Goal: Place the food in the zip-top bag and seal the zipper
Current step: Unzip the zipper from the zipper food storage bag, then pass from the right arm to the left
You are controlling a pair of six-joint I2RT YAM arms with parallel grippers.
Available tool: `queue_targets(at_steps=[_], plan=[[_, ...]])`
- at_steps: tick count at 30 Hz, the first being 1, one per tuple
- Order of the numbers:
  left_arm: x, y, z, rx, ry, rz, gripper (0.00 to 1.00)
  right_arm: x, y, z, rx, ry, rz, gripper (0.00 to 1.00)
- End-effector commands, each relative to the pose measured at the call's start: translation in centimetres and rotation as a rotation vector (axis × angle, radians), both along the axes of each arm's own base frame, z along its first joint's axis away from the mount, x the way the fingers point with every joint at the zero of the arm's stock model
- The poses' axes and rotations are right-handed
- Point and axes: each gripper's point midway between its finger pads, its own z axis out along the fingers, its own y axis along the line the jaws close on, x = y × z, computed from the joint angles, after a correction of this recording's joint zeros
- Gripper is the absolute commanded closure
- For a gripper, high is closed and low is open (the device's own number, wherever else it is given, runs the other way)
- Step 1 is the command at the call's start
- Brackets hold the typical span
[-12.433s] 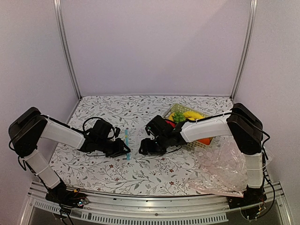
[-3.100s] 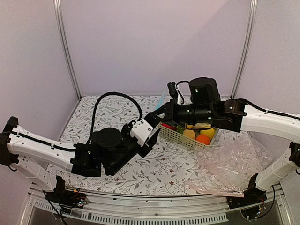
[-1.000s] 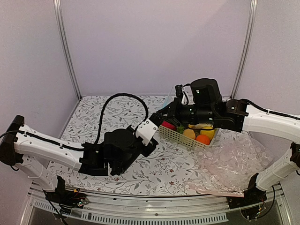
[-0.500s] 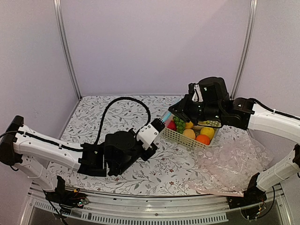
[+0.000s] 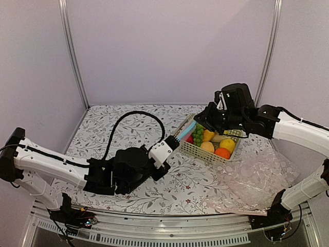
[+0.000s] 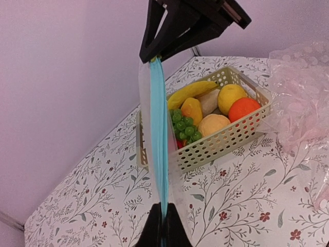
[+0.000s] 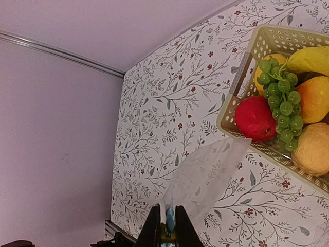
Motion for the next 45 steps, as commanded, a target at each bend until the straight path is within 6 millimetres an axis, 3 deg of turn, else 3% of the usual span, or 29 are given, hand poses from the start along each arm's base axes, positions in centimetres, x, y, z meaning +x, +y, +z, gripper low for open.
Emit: queue_targets(at_steps=[1,16,20,23,25,34,37,40,45], plan=[[-0.1,1.0,-1.2,0.037,0.026,0.001,1.00,0.9,-2.2,0.8,-0.020,-0.031,-0.067,0.92],[-0.4,1.6,-2.1,0.048,0.056,-0.012,0.97,0.9,-2.8,0.7,-0.030,-0.031,-0.079,0.91],[-1.2,0.7,-1.4,0.023,0.089,-0.061,0.43,0.7,-2.1,1.0,-0.009,-0.027,-0.047,0.92],[-1.1,0.8,-0.7,0.003,0.099,-0.059,0.20,0.4,-1.8,0.7,-0.001,-0.017,-0.031,0.92],[-1.3,0.5,0.1,-0.019,0.134,-0.081,0.12,0.1,-1.5,0.6,0.002,-0.013,-0.021,0.92],[0.1,-2.2,3.6,-0.395,0.544,-0.203,0.08,-2.0,0.3,-0.1,-0.006,0.004,0.047,0.92],[2.0,-2.4,3.5,-0.424,0.621,-0.191,0.11,-2.3,0.5,-0.3,-0.008,0.007,0.054,0.92],[2.7,-2.2,1.7,-0.346,0.667,-0.154,0.17,-2.3,0.5,-0.1,-0.007,0.001,0.053,0.92],[2.5,-3.3,0.8,-0.314,0.715,-0.185,0.21,-2.2,0.6,0.3,-0.010,-0.011,0.055,0.92]])
